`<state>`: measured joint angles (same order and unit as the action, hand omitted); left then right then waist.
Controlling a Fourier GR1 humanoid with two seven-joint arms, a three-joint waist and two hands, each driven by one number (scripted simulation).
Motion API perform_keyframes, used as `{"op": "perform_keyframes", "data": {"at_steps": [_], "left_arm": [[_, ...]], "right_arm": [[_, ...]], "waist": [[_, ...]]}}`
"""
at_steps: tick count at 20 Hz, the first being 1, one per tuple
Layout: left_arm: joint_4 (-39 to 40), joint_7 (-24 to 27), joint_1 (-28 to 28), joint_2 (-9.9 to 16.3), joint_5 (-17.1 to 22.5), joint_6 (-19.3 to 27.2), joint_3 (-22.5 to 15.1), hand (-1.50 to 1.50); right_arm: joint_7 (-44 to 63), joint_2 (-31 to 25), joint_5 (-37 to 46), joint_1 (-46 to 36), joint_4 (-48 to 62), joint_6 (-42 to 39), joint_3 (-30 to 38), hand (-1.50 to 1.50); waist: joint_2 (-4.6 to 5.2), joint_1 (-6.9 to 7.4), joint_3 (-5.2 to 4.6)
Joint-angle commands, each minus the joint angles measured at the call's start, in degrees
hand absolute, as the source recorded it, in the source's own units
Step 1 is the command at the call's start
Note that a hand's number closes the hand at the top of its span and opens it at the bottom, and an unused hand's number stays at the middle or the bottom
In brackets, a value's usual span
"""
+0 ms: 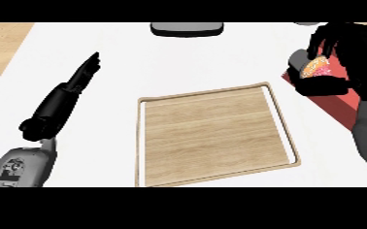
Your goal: Pick the cupcake from the tray and place it in the cardboard box
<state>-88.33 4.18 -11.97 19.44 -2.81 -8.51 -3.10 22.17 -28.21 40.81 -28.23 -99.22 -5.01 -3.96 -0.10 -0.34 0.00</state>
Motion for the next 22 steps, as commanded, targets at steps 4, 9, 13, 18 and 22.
{"op": "perform_keyframes", "data": {"at_steps": [4, 9, 13, 18, 22], "left_arm": [[0.79, -0.87, -2.32, -0.34, 0.70, -1.59, 1.06, 0.00], [2.58, 1.82, -0.62, -0.97, -1.03, -1.36, 1.29, 0.00], [-0.51, -2.57, -2.04, -3.23, -2.02, 0.05, -0.88, 0.00], [0.96, 0.57, -1.58, -2.12, -1.85, -1.26, 0.15, 0.00], [-0.40, 1.05, -0.08, -2.79, -2.10, -1.80, -0.67, 0.00]], "right_arm": [[-3.74, -4.51, -3.93, -5.16, 14.18, 1.48, 13.57, 1.50], [-10.30, -10.06, -1.15, -5.69, 23.92, 2.09, 16.07, 1.50], [-14.39, -14.56, -0.50, -9.33, 35.92, -3.39, 14.89, 1.50], [-21.78, -19.24, -3.00, -8.55, 47.79, -12.57, 15.36, 1.50], [-28.21, -22.93, -0.67, -11.80, 56.65, -16.69, 13.48, 1.50]], "waist": [[0.33, 0.69, 0.02], [0.38, 0.86, 0.00], [0.54, 1.67, 0.02], [0.76, 1.72, 0.06], [0.59, 2.12, 0.06]]}}
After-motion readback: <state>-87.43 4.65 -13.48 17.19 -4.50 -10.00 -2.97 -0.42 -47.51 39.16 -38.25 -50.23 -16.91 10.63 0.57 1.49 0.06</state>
